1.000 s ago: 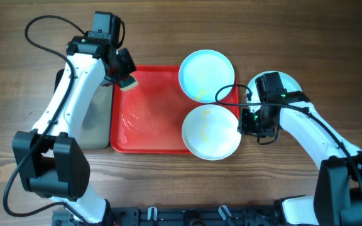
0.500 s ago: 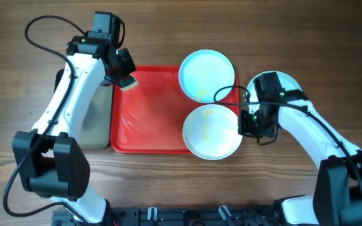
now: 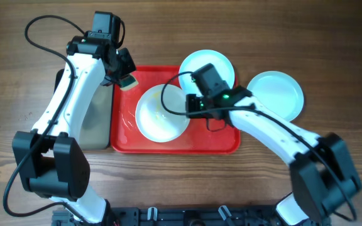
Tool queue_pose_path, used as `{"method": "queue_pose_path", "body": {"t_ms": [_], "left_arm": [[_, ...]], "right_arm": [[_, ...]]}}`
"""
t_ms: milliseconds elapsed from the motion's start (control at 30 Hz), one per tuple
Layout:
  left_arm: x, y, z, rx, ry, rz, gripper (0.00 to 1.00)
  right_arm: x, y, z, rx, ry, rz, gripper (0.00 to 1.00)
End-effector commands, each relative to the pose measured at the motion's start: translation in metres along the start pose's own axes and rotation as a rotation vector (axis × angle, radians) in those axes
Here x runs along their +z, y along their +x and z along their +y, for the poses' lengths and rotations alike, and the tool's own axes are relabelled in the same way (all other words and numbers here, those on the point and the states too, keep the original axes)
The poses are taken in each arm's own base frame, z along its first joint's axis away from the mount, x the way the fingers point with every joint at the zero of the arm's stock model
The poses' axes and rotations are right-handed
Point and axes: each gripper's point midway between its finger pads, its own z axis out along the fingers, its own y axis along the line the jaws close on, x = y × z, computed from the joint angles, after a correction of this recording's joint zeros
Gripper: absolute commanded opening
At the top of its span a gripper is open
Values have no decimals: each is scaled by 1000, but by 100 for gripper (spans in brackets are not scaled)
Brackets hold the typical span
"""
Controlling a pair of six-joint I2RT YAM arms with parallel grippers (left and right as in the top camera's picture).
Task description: Clean dirty plates on tray and stack at the side
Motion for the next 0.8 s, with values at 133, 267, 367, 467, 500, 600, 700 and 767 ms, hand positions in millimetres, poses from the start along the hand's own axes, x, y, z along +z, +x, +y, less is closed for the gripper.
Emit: {"method": "queue_pose_path", "body": {"t_ms": [133, 267, 367, 467, 500, 600, 700, 767], "left_arm": [[4, 2, -1, -16, 2, 11, 4], [4, 5, 1, -16, -6, 25, 4], [4, 15, 3, -9, -22, 58, 4], [7, 28, 1, 17, -34, 93, 4], [10, 35, -1, 41, -30, 112, 4], [30, 72, -6, 168, -24, 187, 4], [54, 103, -10, 318, -14, 216, 4], [67, 119, -17, 415, 11, 209, 4]], "right_arm": [[49, 2, 4, 93, 20, 84, 24], [56, 0, 0, 106, 17, 88, 34], [69, 4, 1, 121, -4, 109, 22], [70, 3, 1, 136, -6, 106, 4], [70, 2, 1, 141, -5, 105, 4], [70, 2, 3, 142, -18, 107, 4], [70, 1, 4, 133, -26, 103, 4], [70, 2, 6, 130, -35, 109, 4]]}}
